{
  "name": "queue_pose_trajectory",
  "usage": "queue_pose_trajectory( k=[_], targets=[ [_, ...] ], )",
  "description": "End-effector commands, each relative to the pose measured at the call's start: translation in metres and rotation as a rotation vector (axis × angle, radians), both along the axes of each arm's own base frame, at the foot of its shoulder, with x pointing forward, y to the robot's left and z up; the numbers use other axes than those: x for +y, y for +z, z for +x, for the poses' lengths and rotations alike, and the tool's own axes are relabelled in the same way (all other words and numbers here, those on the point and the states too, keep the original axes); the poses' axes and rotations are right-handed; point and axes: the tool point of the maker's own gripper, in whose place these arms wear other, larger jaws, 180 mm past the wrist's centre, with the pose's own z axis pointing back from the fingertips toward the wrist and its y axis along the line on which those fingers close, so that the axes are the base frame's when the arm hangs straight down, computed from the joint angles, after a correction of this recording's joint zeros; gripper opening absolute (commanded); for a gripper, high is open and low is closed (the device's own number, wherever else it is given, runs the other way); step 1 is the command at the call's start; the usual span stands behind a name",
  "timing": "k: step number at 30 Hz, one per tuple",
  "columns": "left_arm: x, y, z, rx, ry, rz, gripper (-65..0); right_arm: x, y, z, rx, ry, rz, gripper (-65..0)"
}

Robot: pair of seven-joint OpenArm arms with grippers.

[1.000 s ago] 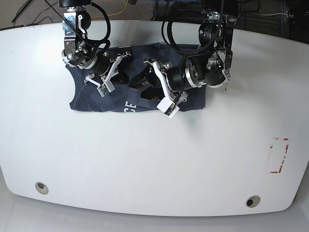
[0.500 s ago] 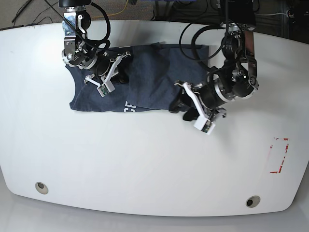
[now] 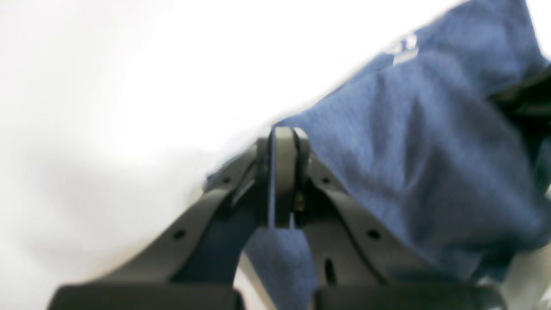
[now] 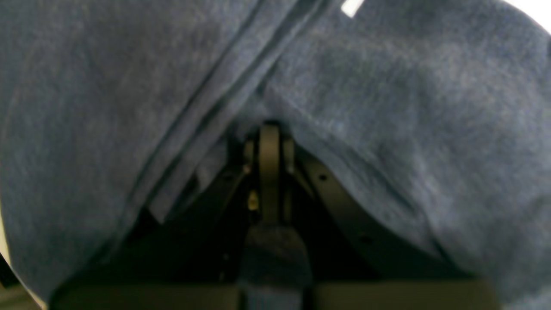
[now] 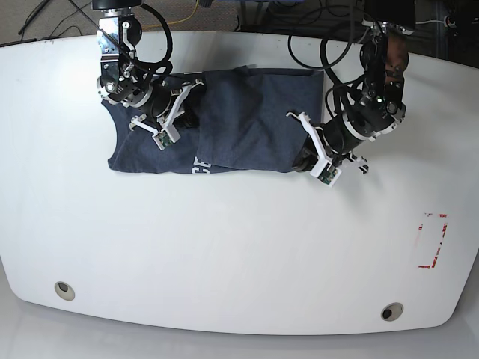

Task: Layout the t-shirt on the table in an organized manner, then fold the t-shirt properly
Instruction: 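Release the folded end and move the left gripper to the shirt's side edge, then release the right gripper and regrasp the shirt's opposite end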

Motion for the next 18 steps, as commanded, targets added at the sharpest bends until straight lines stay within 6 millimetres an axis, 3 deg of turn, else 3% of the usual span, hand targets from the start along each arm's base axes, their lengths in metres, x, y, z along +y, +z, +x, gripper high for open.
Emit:
queue_pose_trajectory(
  k=[1,8,13,15,18],
  targets=[
    [-0.007,0.009,-0.002,-0.074,-0.014,-0.02,-65.0,-0.004,0.021,0.014,-0.06,0.002,-0.028,-65.0],
    [-0.026,-0.001,-0.022,-0.103,-0.067,-0.019,-65.0,-0.007,0.058,0.034,-0.141,-0.021,-0.072,-65.0],
    [-0.028,-0.01,-0.028,-0.079,-0.071,-0.023,-65.0,-0.013,0.084,0.047,-0.202,-0.059,-0.093,-64.9],
    [-0.027,-0.015,-0.029,-0.065,-0.069,-0.02,-65.0,-0.025,0.094,0.053,-0.223,-0.106,-0.103,-62.0],
    [-0.024,-0.023,-0.03,-0.044,-0.063,-0.014,-65.0,-0.045,0.103,0.058,-0.243,-0.179,-0.106,-51.5]
  ],
)
